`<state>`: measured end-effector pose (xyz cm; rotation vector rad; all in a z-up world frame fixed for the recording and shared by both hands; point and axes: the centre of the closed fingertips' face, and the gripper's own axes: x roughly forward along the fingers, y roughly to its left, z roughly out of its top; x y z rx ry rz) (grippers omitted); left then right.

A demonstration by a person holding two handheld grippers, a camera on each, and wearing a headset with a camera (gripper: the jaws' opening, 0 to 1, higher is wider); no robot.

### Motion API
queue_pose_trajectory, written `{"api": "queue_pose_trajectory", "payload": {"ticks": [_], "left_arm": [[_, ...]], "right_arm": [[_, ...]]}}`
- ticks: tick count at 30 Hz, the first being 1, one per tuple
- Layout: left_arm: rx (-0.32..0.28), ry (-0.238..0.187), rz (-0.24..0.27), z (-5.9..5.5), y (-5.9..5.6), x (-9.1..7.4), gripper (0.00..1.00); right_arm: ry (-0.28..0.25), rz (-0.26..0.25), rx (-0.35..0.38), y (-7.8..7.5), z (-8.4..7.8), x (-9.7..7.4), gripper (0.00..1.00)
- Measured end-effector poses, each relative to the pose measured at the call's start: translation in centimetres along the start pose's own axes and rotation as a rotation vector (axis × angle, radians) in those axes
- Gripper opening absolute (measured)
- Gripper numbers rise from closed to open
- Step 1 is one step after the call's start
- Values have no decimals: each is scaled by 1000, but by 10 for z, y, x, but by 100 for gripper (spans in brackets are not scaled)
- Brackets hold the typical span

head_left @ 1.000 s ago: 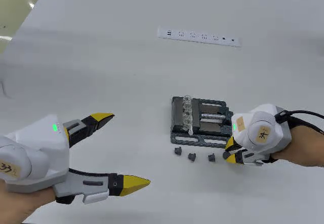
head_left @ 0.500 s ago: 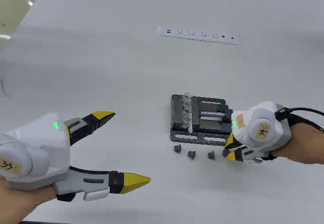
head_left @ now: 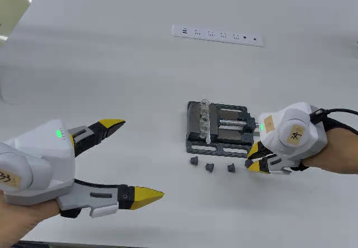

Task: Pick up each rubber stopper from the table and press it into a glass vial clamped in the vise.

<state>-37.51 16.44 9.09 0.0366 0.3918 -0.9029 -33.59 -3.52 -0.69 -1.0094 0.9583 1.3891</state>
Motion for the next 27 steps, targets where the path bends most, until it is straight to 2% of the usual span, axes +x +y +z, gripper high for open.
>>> {"api": "queue_pose_trajectory", "payload": {"ticks": [6,12,20,27], "left_arm": [[6,-4,-4,1,0,0,92],[8,-6,-8,3,-1,0,91],[13,-10,-13,7,-3,0,91],[16,-11,-14,9,-2,0,91]], "right_arm": [[-26,1,7,-2,13,-15,7],[-66,-17,-7,-11,38,-33,7],[-107,-52,-32,-36,72,-48,7],[-123,-79,-42,-61,91,-54,7]]}}
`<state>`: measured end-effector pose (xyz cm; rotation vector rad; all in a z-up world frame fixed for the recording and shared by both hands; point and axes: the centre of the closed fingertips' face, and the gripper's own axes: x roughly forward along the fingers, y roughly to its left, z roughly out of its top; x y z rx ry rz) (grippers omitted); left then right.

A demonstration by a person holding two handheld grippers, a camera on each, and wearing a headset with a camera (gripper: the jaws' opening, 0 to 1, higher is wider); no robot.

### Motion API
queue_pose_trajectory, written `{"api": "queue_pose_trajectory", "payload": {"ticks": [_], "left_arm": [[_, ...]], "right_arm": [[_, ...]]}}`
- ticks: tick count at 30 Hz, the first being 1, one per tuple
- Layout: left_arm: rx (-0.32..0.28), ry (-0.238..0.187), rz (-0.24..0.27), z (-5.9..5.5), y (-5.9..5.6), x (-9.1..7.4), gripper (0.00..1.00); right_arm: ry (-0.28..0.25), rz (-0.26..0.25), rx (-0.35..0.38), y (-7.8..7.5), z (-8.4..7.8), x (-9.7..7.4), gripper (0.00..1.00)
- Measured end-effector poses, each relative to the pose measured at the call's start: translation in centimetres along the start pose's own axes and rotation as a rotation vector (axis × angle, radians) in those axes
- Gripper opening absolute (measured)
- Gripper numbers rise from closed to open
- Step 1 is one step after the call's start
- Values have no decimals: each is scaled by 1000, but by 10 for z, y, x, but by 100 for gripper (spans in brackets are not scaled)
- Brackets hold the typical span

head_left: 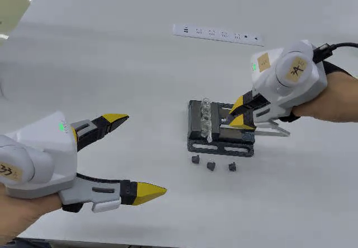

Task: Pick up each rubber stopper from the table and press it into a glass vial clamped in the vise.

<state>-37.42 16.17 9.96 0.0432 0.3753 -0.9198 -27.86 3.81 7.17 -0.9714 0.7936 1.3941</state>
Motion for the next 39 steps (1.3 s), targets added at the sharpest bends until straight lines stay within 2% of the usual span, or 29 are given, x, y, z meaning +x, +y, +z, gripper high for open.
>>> {"api": "queue_pose_trajectory", "payload": {"ticks": [8,11,18,24,32,39], "left_arm": [[-2,-6,4,3,2,-1,91],[-3,-9,6,5,4,-1,91],[-4,-8,5,5,7,0,92],[-2,-4,2,6,8,2,92],[-3,-6,4,8,9,4,91],[-7,-7,7,8,10,3,91]], "right_arm": [[-9,-14,10,-28,11,11,7],[-13,-15,17,-34,13,13,7],[-8,-11,30,-51,11,24,7],[-15,-6,50,-57,11,30,7],[2,12,59,-59,7,43,7],[4,14,64,-59,6,43,7]]}}
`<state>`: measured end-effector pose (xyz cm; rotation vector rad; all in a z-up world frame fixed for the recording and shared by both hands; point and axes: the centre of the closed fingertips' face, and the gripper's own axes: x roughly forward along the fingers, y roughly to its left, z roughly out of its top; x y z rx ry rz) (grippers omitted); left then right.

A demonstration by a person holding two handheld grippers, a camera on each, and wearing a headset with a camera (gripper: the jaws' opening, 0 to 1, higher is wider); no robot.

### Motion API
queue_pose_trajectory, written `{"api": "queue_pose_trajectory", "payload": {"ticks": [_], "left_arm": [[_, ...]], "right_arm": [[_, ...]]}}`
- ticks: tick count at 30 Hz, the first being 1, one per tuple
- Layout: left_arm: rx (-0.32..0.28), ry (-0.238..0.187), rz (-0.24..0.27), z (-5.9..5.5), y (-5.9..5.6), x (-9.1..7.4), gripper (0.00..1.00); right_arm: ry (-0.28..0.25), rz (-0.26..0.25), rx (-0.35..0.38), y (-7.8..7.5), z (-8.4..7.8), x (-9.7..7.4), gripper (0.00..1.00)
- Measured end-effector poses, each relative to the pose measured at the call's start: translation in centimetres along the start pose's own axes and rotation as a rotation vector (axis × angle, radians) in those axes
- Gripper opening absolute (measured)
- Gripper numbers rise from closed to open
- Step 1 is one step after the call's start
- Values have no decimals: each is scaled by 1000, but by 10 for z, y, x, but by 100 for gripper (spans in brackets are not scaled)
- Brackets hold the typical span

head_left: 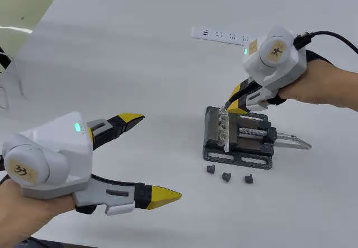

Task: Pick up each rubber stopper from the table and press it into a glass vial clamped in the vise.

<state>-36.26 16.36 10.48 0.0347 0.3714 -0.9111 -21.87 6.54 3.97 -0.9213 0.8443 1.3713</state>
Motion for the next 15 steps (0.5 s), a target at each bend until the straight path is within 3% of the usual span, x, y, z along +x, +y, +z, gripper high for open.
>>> {"api": "queue_pose_trajectory", "payload": {"ticks": [15], "left_arm": [[-8,0,0,-2,-3,0,91]], "right_arm": [[11,8,0,-2,-2,6,6]]}}
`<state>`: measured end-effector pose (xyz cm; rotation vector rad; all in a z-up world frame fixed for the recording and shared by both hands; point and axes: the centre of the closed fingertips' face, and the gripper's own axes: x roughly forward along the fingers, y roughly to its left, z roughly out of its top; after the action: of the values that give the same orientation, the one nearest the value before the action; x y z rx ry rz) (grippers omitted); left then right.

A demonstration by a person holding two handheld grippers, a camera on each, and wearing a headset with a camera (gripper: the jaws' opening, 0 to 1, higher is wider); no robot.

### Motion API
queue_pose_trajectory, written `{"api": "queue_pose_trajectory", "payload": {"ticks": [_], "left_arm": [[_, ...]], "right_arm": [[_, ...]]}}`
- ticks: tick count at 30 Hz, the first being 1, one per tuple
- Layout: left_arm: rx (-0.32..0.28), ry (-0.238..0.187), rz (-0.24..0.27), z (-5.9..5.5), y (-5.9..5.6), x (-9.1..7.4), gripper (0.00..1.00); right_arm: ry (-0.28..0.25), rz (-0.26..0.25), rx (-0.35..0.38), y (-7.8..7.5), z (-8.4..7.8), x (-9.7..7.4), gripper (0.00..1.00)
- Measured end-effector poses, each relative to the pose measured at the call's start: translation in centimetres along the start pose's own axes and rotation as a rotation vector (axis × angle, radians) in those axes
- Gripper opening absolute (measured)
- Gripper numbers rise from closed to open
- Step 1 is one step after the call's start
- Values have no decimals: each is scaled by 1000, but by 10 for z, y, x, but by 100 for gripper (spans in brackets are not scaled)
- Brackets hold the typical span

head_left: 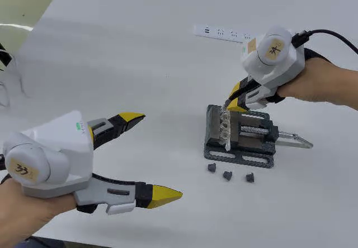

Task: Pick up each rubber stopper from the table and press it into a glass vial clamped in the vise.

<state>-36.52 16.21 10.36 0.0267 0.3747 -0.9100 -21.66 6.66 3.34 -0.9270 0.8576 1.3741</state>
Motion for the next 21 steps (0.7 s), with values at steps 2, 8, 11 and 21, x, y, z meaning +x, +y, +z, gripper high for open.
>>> {"api": "queue_pose_trajectory", "payload": {"ticks": [2,8,11,21], "left_arm": [[-1,0,1,0,0,0,91],[-5,-3,2,0,-1,0,91],[-6,-3,2,0,-1,1,91],[-9,-4,2,0,-3,2,91]], "right_arm": [[4,0,-2,1,-1,1,6],[6,5,0,4,-2,2,6],[5,4,-1,3,-1,3,6],[7,10,-2,1,-1,3,6]]}}
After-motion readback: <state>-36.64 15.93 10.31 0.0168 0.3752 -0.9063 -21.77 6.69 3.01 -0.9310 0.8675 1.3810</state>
